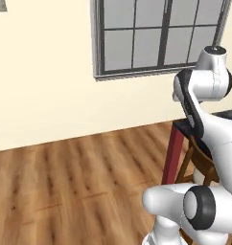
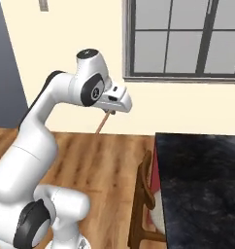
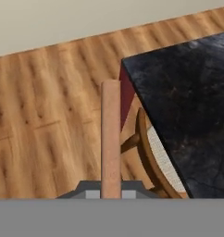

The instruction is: Take a straw from the drawer in front and place it inside the glass cup on the dining counter.

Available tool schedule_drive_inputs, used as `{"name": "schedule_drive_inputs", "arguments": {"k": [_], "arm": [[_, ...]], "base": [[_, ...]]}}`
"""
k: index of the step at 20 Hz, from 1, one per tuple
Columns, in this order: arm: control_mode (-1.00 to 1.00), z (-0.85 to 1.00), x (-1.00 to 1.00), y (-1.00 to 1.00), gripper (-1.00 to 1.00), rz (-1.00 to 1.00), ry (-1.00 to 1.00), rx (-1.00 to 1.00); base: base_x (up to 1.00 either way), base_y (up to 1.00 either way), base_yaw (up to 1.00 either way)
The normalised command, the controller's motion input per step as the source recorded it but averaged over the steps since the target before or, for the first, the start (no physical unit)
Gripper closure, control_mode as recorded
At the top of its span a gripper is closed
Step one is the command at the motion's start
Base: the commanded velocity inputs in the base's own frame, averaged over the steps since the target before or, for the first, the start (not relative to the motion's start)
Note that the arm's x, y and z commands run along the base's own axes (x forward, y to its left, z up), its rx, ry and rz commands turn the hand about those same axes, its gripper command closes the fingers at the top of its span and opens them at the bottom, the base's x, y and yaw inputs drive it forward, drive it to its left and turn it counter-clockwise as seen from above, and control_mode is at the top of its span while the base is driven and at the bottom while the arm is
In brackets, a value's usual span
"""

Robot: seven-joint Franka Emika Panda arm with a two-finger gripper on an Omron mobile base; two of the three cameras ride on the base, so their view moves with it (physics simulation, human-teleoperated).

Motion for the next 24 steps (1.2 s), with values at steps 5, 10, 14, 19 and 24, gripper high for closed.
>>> {"name": "schedule_drive_inputs", "arguments": {"k": [5, 10, 14, 19, 24], "arm": [[1.00, 0.00, 0.00, 0.00, 1.00, 0.00, 0.00, 0.00], [1.00, 0.00, 0.00, 0.00, 1.00, 0.00, 0.00, 0.00], [1.00, 0.00, 0.00, 0.00, 1.00, 0.00, 0.00, 0.00], [1.00, 0.00, 0.00, 0.00, 1.00, 0.00, 0.00, 0.00], [1.00, 0.00, 0.00, 0.00, 1.00, 0.00, 0.00, 0.00]], "base": [[-0.21, -0.35, -0.73], [-0.31, -0.28, -0.72], [-0.46, -0.16, -0.70], [-0.54, -0.01, -0.73], [-0.56, 0.00, -0.74]]}}
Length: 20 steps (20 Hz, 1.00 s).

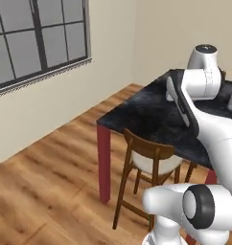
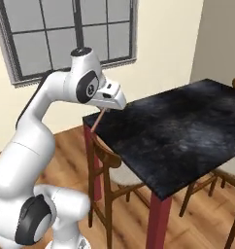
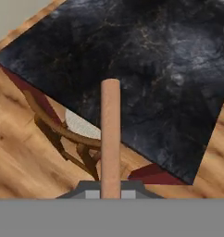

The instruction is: Take a straw from the drawer in front and place it inside the glass cup on the dining counter.

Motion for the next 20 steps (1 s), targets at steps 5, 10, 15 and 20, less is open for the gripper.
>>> {"name": "schedule_drive_inputs", "arguments": {"k": [5, 10, 15, 20], "arm": [[1.00, 0.00, 0.00, 0.00, 1.00, 0.00, 0.00, 0.00], [1.00, 0.00, 0.00, 0.00, 1.00, 0.00, 0.00, 0.00], [1.00, 0.00, 0.00, 0.00, 1.00, 0.00, 0.00, 0.00], [1.00, 0.00, 0.00, 0.00, 1.00, 0.00, 0.00, 0.00]], "base": [[-0.48, 0.00, -0.71], [-0.41, -0.08, -0.62], [-0.19, -0.53, -0.36], [0.00, -0.91, -0.04]]}}
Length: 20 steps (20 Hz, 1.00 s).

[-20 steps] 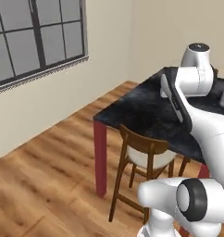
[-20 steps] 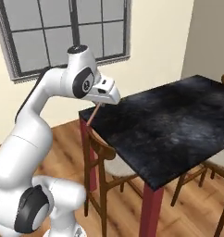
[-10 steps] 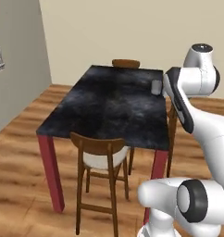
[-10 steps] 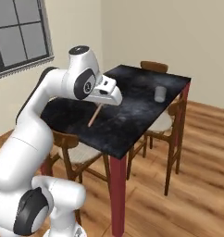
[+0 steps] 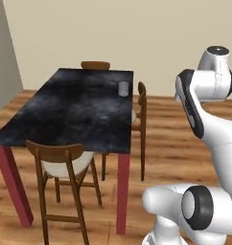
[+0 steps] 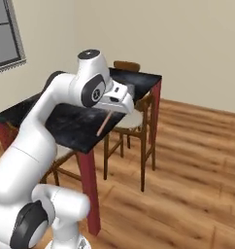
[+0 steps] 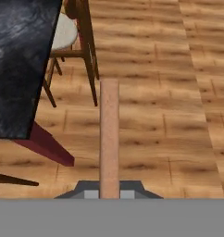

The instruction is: Take a straw from the drawer in front and place it inside the glass cup on the dining counter.

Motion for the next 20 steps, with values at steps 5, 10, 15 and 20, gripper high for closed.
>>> {"name": "schedule_drive_inputs", "arguments": {"k": [5, 10, 15, 20], "arm": [[1.00, 0.00, 0.00, 0.00, 1.00, 0.00, 0.00, 0.00], [1.00, 0.00, 0.00, 0.00, 1.00, 0.00, 0.00, 0.00], [1.00, 0.00, 0.00, 0.00, 1.00, 0.00, 0.00, 0.00], [1.00, 0.00, 0.00, 0.00, 1.00, 0.00, 0.00, 0.00]], "base": [[0.02, -1.00, 0.00], [0.15, -0.97, 0.00], [0.39, -0.73, 0.21], [0.66, -0.58, 0.50]]}}
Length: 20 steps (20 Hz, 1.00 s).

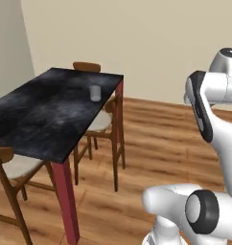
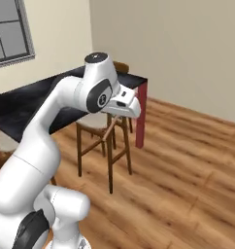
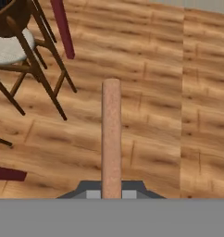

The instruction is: Take a straw from the drawer in front and place it inside the glass cup on the dining counter.

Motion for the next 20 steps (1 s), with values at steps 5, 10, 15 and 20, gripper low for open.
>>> {"name": "schedule_drive_inputs", "arguments": {"k": [5, 10, 15, 20], "arm": [[1.00, 0.00, 0.00, 0.00, 1.00, 0.00, 0.00, 0.00], [1.00, 0.00, 0.00, 0.00, 1.00, 0.00, 0.00, 0.00], [1.00, 0.00, 0.00, 0.00, 1.00, 0.00, 0.00, 0.00], [1.00, 0.00, 0.00, 0.00, 1.00, 0.00, 0.00, 0.00]], "base": [[0.75, -0.52, 0.56], [0.67, -0.54, 0.57], [0.56, -0.67, 0.54], [0.38, -0.71, 0.54]]}}
